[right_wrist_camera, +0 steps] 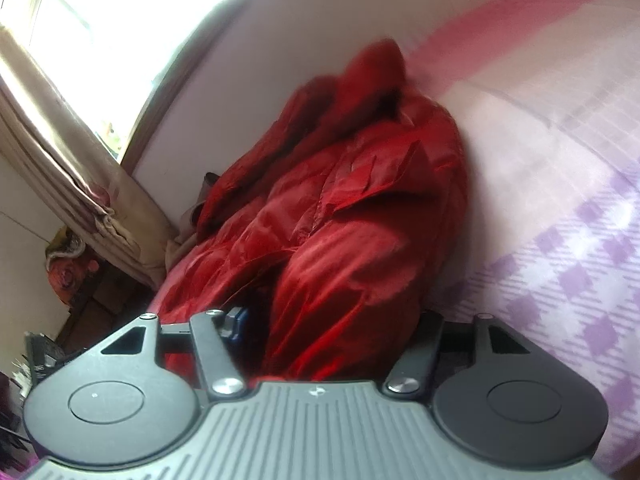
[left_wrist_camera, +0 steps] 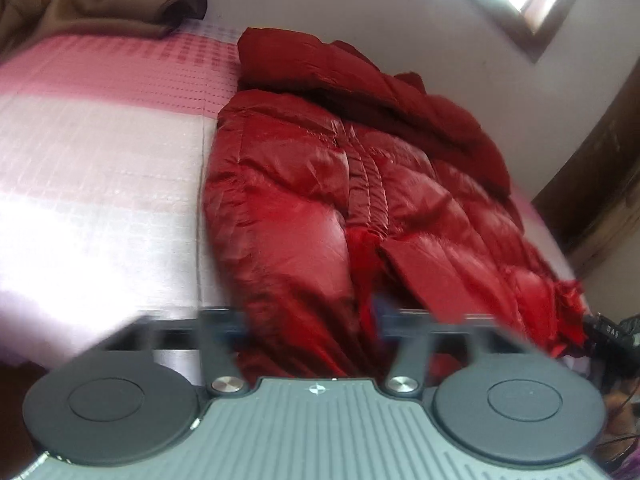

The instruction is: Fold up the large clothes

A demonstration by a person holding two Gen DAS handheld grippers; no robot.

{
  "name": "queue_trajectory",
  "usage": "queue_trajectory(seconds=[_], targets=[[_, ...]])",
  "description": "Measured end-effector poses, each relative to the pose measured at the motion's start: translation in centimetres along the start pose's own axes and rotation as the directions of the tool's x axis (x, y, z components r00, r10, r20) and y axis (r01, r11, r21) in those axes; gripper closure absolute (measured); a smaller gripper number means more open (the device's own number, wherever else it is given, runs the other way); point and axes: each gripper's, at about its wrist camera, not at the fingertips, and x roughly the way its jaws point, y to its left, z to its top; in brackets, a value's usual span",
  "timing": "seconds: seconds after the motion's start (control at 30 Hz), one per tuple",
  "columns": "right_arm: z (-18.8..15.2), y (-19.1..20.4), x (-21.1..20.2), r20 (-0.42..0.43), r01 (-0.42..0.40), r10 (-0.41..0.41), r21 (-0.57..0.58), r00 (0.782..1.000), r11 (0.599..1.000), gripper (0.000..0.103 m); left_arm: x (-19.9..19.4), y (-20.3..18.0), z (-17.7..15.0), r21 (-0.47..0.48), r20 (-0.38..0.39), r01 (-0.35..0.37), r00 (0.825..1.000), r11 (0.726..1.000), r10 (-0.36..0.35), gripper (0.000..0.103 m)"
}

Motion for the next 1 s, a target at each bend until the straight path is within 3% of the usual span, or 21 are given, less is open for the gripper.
queue_trajectory(seconds=[0.03, 0.07, 0.2, 0.63, 1.0], targets=[[0.0, -0.1, 0.3, -0.005, 0.008, -0.008, -0.007, 1.000, 1.000, 0.070, -0.1, 0.0, -0.2, -0.017, 0.016, 0.008, 1.000, 1.000, -0.007, 0.070], [0.0, -0.2, 0.4, -0.003, 0.006, -0.005, 0.004, 1.000, 1.000, 0.073, -0.2, 0.0, -0.3, -0.029, 0.030, 0.011, 1.000, 1.000, -0.010, 0.075], [0.0, 0.1, -0.7, 0.027, -0.037, 0.036, 0.020, 0.999, 0.999, 0.083, -2.0, -0.2, -0.6, -0.080, 0.111, 0.014, 0.994, 0.997, -0.005, 0.082], [-1.9, 1.0, -4.9, 0.021, -0.154, 0.153, 0.111, 0.988, 0.982, 0.084, -5.5, -0.8, -2.7, -0.091, 0.149, 0.009, 0.989, 0.996, 0.004, 0.084], [1.1, 4.3, -7.1, 0.088, -0.288, 0.283, 0.046, 0.955, 0.956, 0.083, -9.4, -3.1, -1.3, -0.070, 0.310, 0.038, 0.950, 0.997, -0.015, 0.084]])
